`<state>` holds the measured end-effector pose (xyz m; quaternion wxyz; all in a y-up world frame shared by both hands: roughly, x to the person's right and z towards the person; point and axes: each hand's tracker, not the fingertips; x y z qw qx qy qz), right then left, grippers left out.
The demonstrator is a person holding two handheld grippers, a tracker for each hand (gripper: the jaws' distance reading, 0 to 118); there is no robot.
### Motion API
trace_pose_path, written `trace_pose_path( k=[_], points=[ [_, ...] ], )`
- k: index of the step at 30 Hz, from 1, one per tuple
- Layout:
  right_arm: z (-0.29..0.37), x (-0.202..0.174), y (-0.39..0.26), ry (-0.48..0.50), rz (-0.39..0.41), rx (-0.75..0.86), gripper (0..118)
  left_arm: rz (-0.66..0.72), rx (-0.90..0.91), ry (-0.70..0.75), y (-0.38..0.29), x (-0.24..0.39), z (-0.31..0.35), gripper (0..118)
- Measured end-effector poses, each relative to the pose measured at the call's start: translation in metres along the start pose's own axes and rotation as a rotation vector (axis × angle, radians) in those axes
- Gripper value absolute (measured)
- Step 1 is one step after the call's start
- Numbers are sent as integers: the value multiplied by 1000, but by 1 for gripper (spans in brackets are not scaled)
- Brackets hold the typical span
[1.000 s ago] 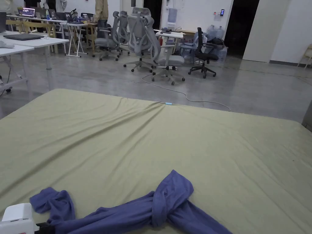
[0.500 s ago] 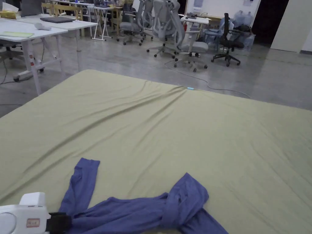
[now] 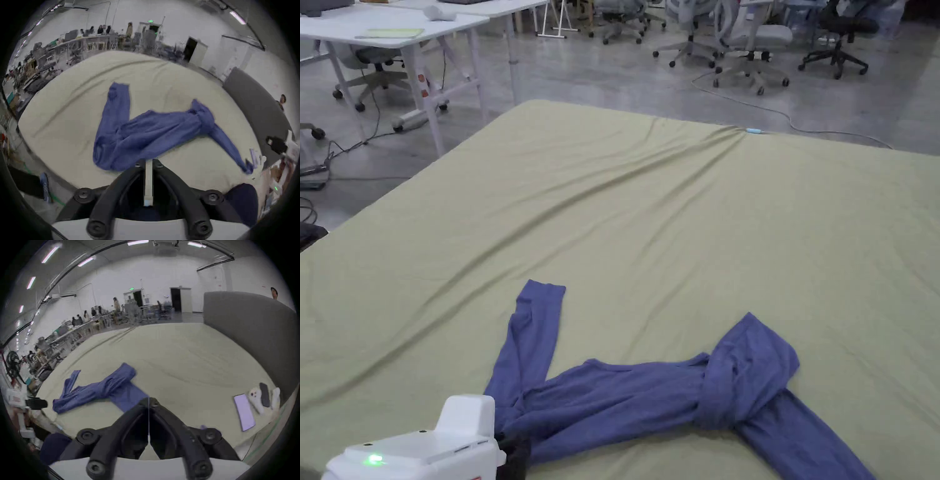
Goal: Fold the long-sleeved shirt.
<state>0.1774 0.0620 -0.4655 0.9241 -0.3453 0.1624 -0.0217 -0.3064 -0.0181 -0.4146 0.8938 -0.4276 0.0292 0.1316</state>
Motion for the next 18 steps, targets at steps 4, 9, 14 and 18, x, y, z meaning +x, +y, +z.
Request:
trace_pose_path(
  k=[4,9,14,18],
  points=[
    [-35,8,-14,23,-27,-60,4,170,37,232,13,-34,-36,118],
    [-82,12,-5,31,0,-120,4,79,-58,268,23,-36,-86,106],
    [-165,-9,46,84,68,-163,16,5,-78,216,21,-16,-93,13],
    [-266,-24,93,48,83,-195,115,115,-42,97,26,-18,-74,13]
  ],
)
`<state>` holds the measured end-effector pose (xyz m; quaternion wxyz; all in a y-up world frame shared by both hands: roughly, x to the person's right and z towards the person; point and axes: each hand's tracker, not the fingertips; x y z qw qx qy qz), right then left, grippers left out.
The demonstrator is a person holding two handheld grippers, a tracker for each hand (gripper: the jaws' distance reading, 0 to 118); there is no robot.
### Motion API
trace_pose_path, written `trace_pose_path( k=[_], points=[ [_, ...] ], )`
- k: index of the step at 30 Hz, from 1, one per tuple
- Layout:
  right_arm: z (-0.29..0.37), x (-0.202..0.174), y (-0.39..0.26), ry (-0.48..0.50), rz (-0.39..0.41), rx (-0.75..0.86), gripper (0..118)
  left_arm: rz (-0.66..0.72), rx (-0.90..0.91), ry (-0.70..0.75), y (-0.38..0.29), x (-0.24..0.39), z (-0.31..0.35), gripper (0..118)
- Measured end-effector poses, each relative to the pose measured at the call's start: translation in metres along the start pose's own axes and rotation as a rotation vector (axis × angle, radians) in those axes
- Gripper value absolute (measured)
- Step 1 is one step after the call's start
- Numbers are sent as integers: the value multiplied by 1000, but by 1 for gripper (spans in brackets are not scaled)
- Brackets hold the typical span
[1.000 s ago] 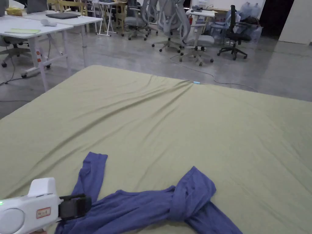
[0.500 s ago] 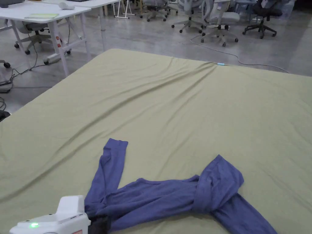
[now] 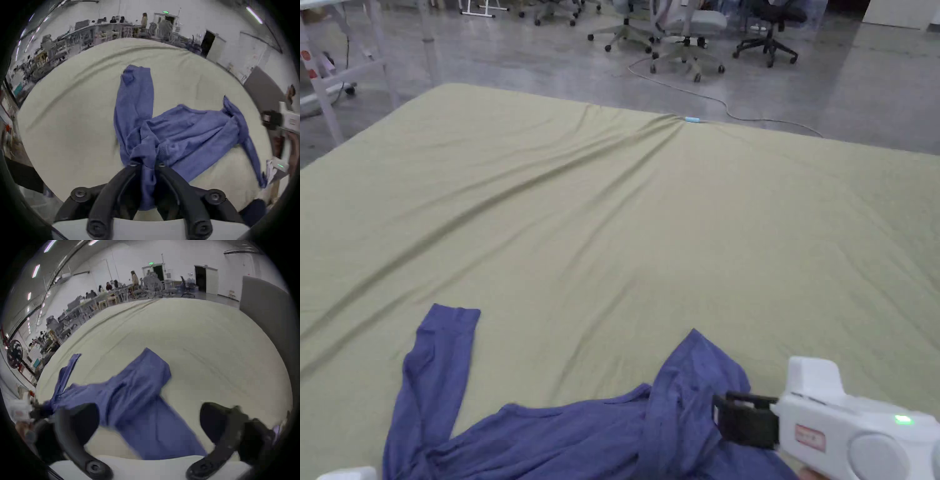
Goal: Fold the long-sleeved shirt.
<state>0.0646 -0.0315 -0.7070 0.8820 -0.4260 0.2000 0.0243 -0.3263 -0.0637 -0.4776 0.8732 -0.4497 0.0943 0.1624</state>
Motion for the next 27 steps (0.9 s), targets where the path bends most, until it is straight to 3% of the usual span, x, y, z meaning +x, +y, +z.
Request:
trace_pose_path(
  k=[1,4,5,6,7,8,9,10,11,13,15,19,24,27],
  points=[
    [-28,-3,18,24,39,-3,115,28,5,-23,4,-5,6,13],
    [-91,6,59,-108,-11,-155,114,64,35,-29,6,-5,19,13],
    [-111,10,66,-158,-25,-214,109,62,42,-34,9,-6,22,13],
    [-124,12,68,-199,-29,-280,90,66,50,-42,10,-5,25,13],
    [-130,16,69,-222,-64,-348,59,76,56,-50,11,-5,26,13],
    [-131,21,69,-212,-112,-377,56,95,57,-69,12,-5,27,13],
    [-118,20,71,-191,-156,-298,36,109,63,-80,14,-2,30,13],
    [-106,11,70,-205,-121,-291,11,114,68,-83,14,-1,31,12],
    [-93,9,69,-150,-59,-238,11,115,71,-85,15,0,32,13],
    [-55,8,64,-127,-45,-135,11,126,80,-96,15,0,32,13],
    [2,-13,60,-106,26,-16,11,180,108,-144,19,3,43,13],
    [136,-15,45,15,-18,252,11,267,212,-229,31,10,81,13],
    [281,-30,8,-24,-16,528,11,407,371,-365,56,30,138,12],
    [342,-27,-4,-69,-23,665,11,422,447,-400,78,50,170,13]
  ],
)
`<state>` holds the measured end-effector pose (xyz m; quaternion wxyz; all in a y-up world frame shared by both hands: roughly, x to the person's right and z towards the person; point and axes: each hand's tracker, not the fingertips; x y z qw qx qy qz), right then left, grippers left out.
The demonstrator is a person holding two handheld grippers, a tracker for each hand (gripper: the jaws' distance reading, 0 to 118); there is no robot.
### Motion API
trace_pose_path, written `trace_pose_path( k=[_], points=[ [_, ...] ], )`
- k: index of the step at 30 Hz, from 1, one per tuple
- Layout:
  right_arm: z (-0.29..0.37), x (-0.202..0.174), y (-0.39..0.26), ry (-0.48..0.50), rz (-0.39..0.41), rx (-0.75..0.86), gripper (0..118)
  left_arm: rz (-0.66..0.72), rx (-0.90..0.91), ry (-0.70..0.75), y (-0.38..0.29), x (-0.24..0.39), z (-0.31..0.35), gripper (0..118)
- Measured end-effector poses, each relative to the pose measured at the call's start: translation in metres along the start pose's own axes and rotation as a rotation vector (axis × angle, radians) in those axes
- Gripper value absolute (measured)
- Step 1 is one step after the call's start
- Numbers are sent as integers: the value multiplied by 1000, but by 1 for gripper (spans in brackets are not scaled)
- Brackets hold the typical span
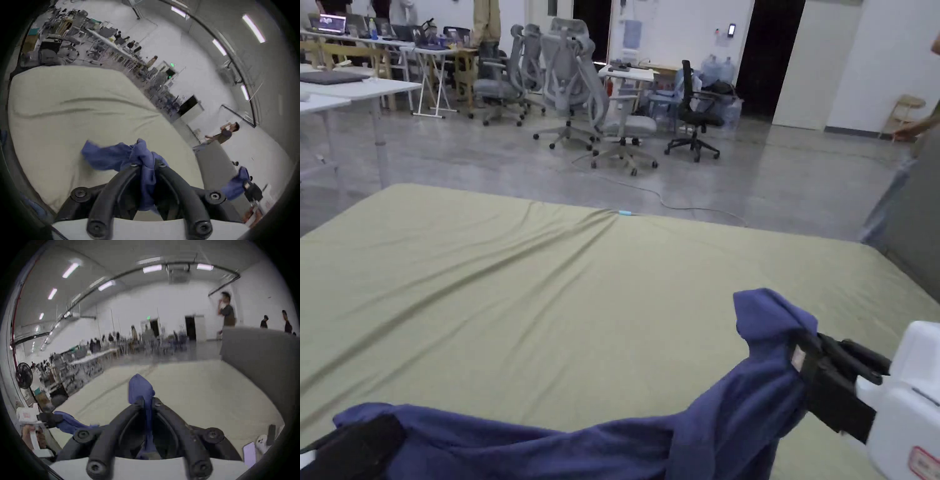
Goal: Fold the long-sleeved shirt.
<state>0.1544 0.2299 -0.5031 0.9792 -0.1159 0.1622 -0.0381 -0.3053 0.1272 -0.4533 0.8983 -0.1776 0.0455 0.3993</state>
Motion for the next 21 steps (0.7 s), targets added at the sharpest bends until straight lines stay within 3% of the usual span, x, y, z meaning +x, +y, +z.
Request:
trace_pose_path(
  k=[5,11,21],
  points=[
    [63,28,39,-99,-46,123,11,-45,70,-28,36,55,14,12],
    [79,62,87,-158,-69,194,11,-108,140,-148,75,116,20,12],
    [-36,95,206,-186,-32,157,11,-187,151,-272,169,202,-46,12]
  ],
)
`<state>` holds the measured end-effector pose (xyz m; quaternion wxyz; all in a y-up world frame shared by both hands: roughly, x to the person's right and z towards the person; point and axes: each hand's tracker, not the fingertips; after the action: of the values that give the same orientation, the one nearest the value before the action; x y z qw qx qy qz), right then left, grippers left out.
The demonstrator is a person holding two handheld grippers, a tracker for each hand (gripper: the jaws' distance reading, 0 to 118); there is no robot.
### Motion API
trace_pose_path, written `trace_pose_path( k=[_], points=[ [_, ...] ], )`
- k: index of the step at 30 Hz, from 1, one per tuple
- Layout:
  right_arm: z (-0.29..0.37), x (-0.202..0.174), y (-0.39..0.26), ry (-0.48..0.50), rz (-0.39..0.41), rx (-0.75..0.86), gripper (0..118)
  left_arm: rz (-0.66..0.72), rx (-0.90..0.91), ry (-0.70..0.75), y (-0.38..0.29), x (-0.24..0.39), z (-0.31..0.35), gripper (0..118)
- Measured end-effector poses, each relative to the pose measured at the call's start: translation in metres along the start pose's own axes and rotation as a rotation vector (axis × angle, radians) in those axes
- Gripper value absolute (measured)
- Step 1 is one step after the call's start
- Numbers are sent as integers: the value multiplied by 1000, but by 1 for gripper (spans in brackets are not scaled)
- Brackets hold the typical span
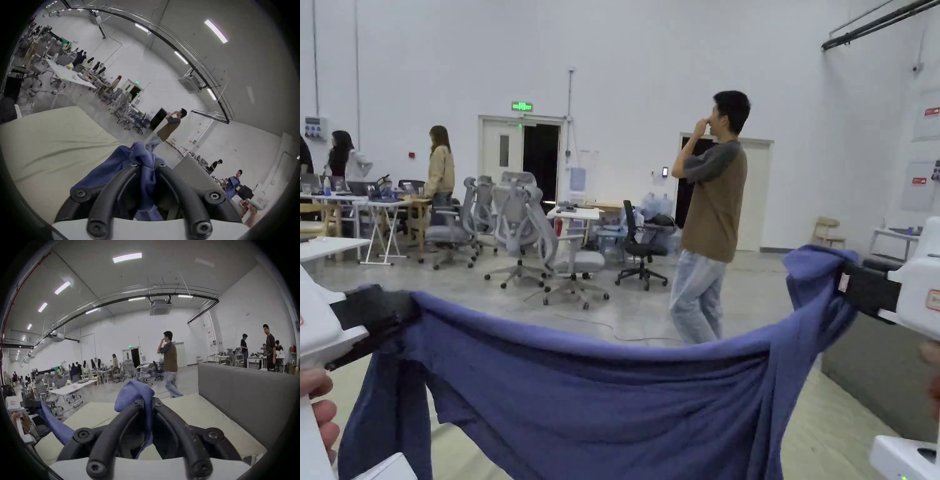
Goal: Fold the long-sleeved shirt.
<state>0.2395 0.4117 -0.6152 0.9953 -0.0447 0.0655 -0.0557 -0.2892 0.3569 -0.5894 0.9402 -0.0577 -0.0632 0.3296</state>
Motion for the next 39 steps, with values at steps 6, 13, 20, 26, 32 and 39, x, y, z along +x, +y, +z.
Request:
trace_pose_path(
  k=[6,13,20,26,32,39],
  points=[
    [-106,-1,34,-57,-55,-94,11,-26,4,-20,46,-4,-72,12],
    [-209,-10,21,-109,-108,-175,11,-67,-3,53,60,-28,-152,12],
    [-286,-3,-81,-136,-130,-340,11,-101,-93,119,6,-95,-203,12],
    [-312,11,-224,-144,-69,-534,11,-85,-312,221,-88,-184,-223,12],
    [-282,35,-351,-154,-69,-740,11,-37,-500,335,-179,-251,-189,12],
    [-168,51,-399,-59,-42,-787,11,-74,-553,313,-213,-255,-76,12]
  ],
)
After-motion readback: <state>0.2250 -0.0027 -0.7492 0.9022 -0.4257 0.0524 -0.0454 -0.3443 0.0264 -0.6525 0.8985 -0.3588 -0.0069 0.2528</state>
